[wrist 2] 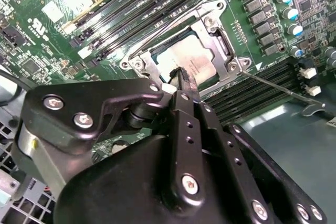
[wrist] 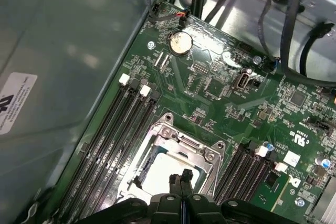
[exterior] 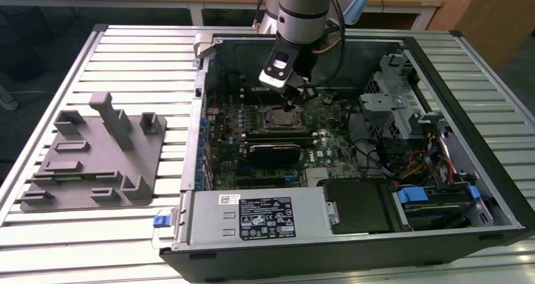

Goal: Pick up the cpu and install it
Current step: 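Close the cpu cover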

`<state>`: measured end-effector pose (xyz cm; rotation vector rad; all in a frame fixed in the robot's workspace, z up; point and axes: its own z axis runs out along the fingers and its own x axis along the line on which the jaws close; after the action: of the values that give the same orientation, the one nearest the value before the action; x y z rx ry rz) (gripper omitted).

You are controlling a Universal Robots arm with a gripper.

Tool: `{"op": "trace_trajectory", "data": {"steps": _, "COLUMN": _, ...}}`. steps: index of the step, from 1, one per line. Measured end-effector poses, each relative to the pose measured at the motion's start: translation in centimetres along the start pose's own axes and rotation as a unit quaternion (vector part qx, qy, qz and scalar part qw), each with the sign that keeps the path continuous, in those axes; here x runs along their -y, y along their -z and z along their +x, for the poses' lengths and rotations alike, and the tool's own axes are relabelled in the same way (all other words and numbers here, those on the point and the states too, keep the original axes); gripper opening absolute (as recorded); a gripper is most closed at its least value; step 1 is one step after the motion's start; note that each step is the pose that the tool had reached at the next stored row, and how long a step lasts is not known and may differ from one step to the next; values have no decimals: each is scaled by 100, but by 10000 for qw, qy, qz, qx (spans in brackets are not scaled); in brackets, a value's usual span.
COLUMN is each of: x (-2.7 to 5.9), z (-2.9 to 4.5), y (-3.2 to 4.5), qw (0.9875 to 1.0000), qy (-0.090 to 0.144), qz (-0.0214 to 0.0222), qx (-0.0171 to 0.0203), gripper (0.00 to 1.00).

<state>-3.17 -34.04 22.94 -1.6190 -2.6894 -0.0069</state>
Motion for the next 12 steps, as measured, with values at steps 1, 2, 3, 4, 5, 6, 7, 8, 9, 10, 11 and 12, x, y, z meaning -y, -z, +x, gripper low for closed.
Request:
{"op": "trace_trajectory", "data": {"steps": 1, "x": 0, "z": 0, "y": 0, "qw": 10000, "qy": 31, "qz": 0, "qx": 0, "gripper": 11}}
{"op": "trace_trajectory", "data": {"steps": 2, "x": 0, "z": 0, "y": 0, "qw": 10000, "qy": 62, "qz": 0, "qx": 0, "gripper": 11}}
{"op": "trace_trajectory", "data": {"steps": 3, "x": 0, "z": 0, "y": 0, "qw": 10000, "qy": 93, "qz": 1, "qx": 0, "gripper": 11}}
{"op": "trace_trajectory", "data": {"steps": 4, "x": 0, "z": 0, "y": 0, "qw": 9999, "qy": 123, "qz": 1, "qx": 0, "gripper": 11}}
{"op": "trace_trajectory", "data": {"steps": 5, "x": 0, "z": 0, "y": 0, "qw": 9999, "qy": 157, "qz": 1, "qx": 0, "gripper": 11}}
{"op": "trace_trajectory", "data": {"steps": 6, "x": 0, "z": 0, "y": 0, "qw": 9998, "qy": 184, "qz": 1, "qx": 0, "gripper": 11}}
{"op": "trace_trajectory", "data": {"steps": 7, "x": 0, "z": 0, "y": 0, "qw": 9998, "qy": 217, "qz": 1, "qx": 0, "gripper": 11}}
{"op": "trace_trajectory", "data": {"steps": 8, "x": 0, "z": 0, "y": 0, "qw": 9997, "qy": 247, "qz": 1, "qx": -1, "gripper": 11}}
{"op": "trace_trajectory", "data": {"steps": 9, "x": 0, "z": 0, "y": 0, "qw": 9996, "qy": 278, "qz": 1, "qx": -1, "gripper": 11}}
{"op": "trace_trajectory", "data": {"steps": 10, "x": 0, "z": 0, "y": 0, "qw": 9995, "qy": 308, "qz": 1, "qx": -1, "gripper": 11}}
{"op": "trace_trajectory", "data": {"steps": 11, "x": 0, "z": 0, "y": 0, "qw": 9994, "qy": 336, "qz": 2, "qx": -1, "gripper": 11}}
{"op": "trace_trajectory", "data": {"steps": 12, "x": 0, "z": 0, "y": 0, "qw": 9993, "qy": 366, "qz": 2, "qx": -1, "gripper": 11}}
